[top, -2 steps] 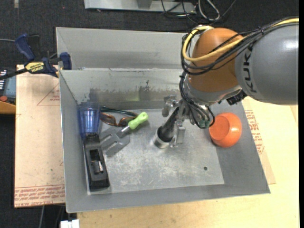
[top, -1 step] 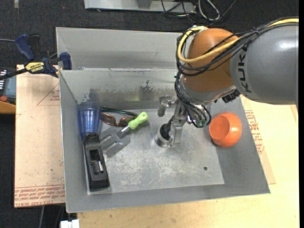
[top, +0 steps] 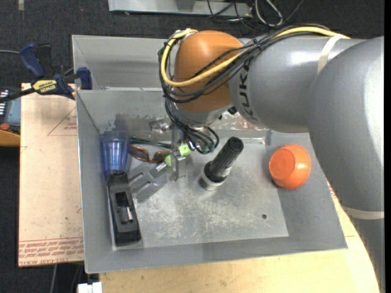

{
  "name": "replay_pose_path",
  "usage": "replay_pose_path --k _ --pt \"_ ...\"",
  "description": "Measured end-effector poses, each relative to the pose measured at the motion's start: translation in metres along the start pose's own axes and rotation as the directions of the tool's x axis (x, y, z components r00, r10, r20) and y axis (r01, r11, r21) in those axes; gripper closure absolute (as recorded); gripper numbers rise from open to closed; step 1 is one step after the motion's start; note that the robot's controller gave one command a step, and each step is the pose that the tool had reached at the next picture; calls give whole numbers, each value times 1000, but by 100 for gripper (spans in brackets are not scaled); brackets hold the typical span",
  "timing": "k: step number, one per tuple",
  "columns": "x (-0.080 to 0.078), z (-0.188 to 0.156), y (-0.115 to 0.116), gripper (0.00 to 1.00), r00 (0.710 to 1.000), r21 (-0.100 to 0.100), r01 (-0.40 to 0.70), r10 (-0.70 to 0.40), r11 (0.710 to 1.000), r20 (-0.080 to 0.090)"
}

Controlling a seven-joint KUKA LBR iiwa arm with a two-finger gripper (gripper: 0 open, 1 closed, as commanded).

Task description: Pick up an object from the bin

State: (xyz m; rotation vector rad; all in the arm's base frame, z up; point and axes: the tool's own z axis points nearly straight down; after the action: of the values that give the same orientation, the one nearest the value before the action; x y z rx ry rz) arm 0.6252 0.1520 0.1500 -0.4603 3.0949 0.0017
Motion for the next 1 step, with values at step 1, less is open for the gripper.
replay_pose_path --k 1 --pt "7 -10 -27 0 1000 0 -21 21 1000 -6"
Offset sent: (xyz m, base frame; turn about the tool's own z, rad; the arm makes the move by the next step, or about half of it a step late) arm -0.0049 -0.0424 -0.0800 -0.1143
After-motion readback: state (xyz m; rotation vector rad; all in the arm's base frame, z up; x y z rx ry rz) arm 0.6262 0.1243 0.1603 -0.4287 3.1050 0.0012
